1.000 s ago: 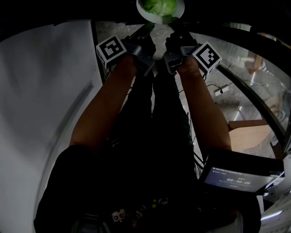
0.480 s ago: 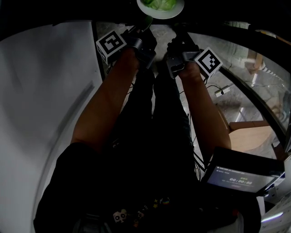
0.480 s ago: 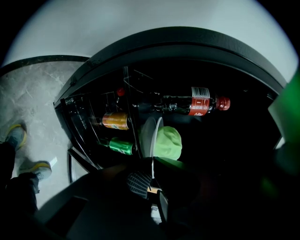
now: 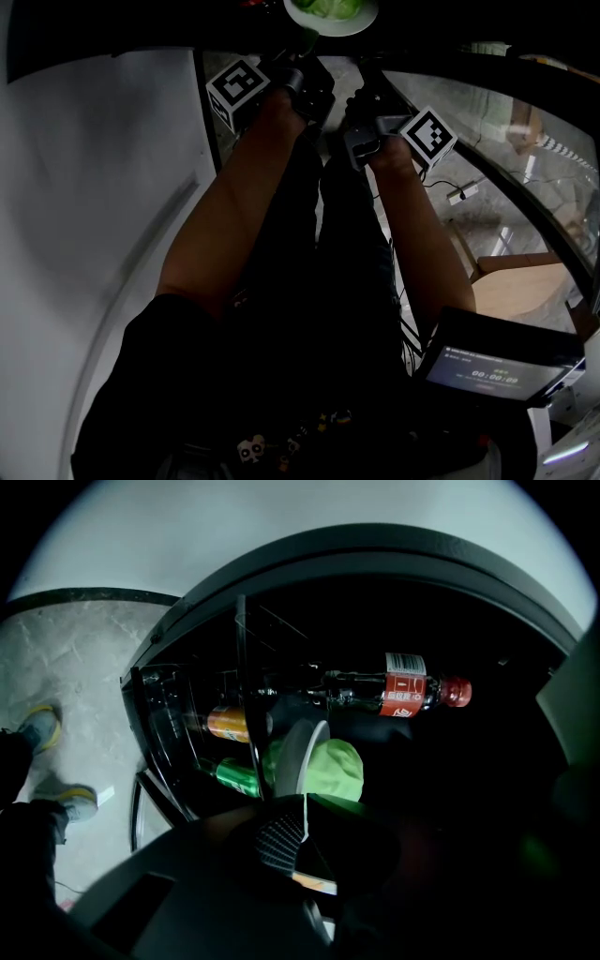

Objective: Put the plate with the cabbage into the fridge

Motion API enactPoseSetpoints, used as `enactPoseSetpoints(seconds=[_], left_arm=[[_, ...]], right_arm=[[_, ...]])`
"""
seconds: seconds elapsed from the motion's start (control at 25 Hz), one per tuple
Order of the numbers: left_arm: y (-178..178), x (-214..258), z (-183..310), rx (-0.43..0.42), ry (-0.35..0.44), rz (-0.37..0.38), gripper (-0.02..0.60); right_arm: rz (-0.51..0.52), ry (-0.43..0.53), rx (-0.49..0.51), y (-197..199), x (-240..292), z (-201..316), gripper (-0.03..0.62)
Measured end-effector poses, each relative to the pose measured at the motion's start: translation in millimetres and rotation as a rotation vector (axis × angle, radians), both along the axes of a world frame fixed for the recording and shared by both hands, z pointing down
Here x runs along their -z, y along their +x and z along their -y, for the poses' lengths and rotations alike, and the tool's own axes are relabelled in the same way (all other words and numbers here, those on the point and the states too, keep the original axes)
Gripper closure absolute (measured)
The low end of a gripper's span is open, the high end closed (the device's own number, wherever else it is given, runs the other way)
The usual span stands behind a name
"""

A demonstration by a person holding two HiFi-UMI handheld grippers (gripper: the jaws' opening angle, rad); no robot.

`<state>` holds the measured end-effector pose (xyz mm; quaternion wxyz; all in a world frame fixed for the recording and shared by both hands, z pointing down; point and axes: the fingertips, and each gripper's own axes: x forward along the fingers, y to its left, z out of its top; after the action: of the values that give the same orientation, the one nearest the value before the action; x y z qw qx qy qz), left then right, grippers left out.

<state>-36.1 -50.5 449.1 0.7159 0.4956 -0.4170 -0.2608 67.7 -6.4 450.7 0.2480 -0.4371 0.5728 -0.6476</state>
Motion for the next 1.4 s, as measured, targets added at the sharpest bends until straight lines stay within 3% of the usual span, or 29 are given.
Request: enactPoseSetpoints(seconds=[0.24, 0.36, 0.56, 0.76, 1.0, 1.2, 1.4], left_arm=[[4.6, 5.9, 11.8, -0.007, 0.006, 0.001, 0.569], [-2.4, 2.1, 5.8, -0.035, 0.014, 0.042, 0.569], [-4.8, 23.6, -5.9, -0.193, 0.140, 0.265, 0.569], [-13.1, 85.4, -14.1, -0.387, 0.380, 0.582, 0.569], [-36.4, 136.9, -19.4, -0.401, 0.560, 0.899, 0.569], [-44.5, 157.4, -32.3, -0.433, 0.654, 1.063, 0.569], [-56.5, 170.3, -48.1, -0.460, 0.679, 1.094, 0.569]], right_arm=[[0.007, 0.003, -0.006, 5.1, 4.8, 5.5, 0.499], [-0.020, 0.006, 0.005, 3.9, 3.2, 5.4, 0.499], [-0.186, 0.096, 0.058, 17.9, 25.9, 12.6, 0.500], [-0.426, 0.241, 0.135, 20.8, 78.0, 20.5, 0.587], [-0.782, 0.396, 0.224, 19.7, 120.2, 19.5, 0.589], [-0.960, 0.475, 0.253, 12.7, 142.8, 11.1, 0.589], [-0.969, 0.482, 0.250, 11.8, 157.4, -1.8, 0.589]])
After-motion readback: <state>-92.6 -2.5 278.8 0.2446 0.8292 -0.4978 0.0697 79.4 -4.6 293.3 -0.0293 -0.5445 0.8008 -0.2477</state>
